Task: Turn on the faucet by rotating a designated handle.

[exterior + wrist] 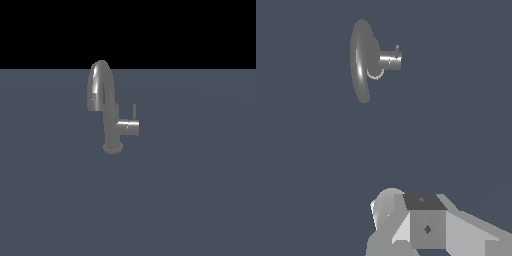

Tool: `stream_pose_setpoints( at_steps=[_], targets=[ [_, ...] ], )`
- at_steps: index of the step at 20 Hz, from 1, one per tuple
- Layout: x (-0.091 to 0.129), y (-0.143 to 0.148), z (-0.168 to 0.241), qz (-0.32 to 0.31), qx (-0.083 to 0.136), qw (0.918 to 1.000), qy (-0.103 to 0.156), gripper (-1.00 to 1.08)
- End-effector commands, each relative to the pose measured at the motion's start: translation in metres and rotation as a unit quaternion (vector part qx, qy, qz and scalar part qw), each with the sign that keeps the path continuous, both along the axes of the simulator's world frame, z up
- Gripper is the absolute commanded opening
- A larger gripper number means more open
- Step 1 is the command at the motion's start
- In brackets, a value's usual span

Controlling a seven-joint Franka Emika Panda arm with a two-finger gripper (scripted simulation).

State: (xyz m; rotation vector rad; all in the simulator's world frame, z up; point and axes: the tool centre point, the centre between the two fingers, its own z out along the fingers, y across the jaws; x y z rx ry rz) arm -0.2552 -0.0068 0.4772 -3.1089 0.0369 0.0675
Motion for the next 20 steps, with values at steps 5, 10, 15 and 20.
stream_pose_setpoints(
  at_steps=[5, 10, 15, 20],
  targets=[
    [0.019, 0.002, -0.005, -0.026, 0.024, 0.9991, 0.024, -1.00],
    [0.042, 0.003, -0.012, -0.058, 0.055, 0.9954, 0.052, -1.00],
    [0.070, 0.004, -0.022, -0.098, 0.092, 0.9870, 0.088, -1.00],
    [0.098, 0.003, -0.034, -0.139, 0.131, 0.9737, 0.124, -1.00]
  ],
)
